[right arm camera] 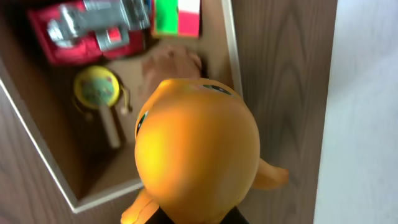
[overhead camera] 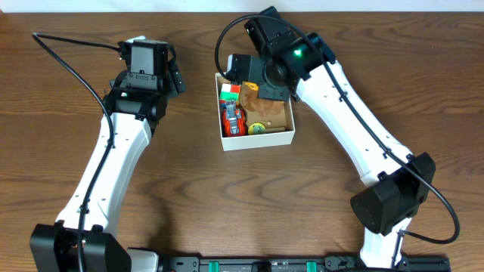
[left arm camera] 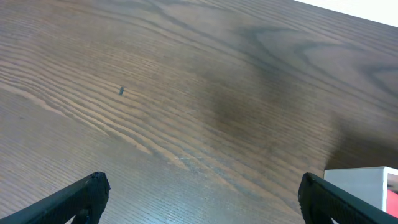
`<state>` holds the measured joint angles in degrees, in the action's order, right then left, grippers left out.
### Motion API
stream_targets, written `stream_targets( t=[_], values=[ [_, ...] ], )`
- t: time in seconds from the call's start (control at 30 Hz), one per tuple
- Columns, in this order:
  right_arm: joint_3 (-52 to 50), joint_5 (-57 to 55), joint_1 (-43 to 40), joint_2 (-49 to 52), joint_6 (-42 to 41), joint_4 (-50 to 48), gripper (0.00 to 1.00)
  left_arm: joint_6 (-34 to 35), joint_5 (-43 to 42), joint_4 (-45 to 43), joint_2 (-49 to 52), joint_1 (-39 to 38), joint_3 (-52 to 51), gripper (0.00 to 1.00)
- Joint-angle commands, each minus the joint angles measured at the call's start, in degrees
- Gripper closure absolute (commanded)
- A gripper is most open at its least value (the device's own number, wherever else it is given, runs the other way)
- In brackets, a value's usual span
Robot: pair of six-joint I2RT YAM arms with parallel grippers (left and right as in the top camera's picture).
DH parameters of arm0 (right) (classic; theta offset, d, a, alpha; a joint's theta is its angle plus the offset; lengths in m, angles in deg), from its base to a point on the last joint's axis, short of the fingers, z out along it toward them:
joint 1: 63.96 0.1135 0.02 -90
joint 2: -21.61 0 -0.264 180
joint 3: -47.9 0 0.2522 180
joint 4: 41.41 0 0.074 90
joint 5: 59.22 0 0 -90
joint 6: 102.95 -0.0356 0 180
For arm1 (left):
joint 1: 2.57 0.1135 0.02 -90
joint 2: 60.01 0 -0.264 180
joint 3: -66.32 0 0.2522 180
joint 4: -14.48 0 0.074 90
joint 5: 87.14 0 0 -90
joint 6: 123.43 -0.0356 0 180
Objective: Pack container
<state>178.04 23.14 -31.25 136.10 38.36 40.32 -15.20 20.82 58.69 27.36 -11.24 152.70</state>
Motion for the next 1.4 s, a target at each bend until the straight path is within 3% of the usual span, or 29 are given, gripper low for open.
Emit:
stream_targets(
  t=[0.0, 0.4, 0.8, 0.87, 1.03, 1.13, 1.23, 1.37],
  values=[
    [1.3, -4.1, 0.3, 0.1, 4.3, 2.6, 0.99, 0.3, 0.1, 0.2, -0.2, 0.3, 0.9, 0.02],
    [0.0, 4.8, 0.7, 0.2, 10.3, 7.1, 0.99, 0.3, 0.1, 0.2, -0.2, 0.3, 0.9, 0.02],
    [-10.8, 4.7, 0.7, 0.9, 10.2, 4.7, 0.99, 0.3, 0.1, 0.2, -0.2, 0.3, 0.9, 0.02],
    [-12.8, 4.7, 0.7, 0.9, 10.0, 3.3, 0.8, 0.3, 0.1, 0.2, -0.2, 0.3, 0.9, 0.02],
    [-16.1, 4.9, 0.7, 0.9, 9.6, -1.4, 0.6, 0.3, 0.1, 0.2, -0.2, 0.3, 0.9, 0.02],
    [-16.8, 5.0, 0.7, 0.9, 7.3, -4.3, 0.37, 0.3, 0.1, 0.2, -0.2, 0.3, 0.9, 0.02],
    [-16.8, 6.4, 0.8, 0.9, 7.2, -6.0, 0.31, 0.3, 0.1, 0.2, -0.2, 0.3, 0.9, 0.02],
    [-16.8, 6.6, 1.5, 0.9, 5.9, -9.1, 0.35, 0.3, 0.1, 0.2, -0.2, 0.3, 0.9, 0.02]
  ],
)
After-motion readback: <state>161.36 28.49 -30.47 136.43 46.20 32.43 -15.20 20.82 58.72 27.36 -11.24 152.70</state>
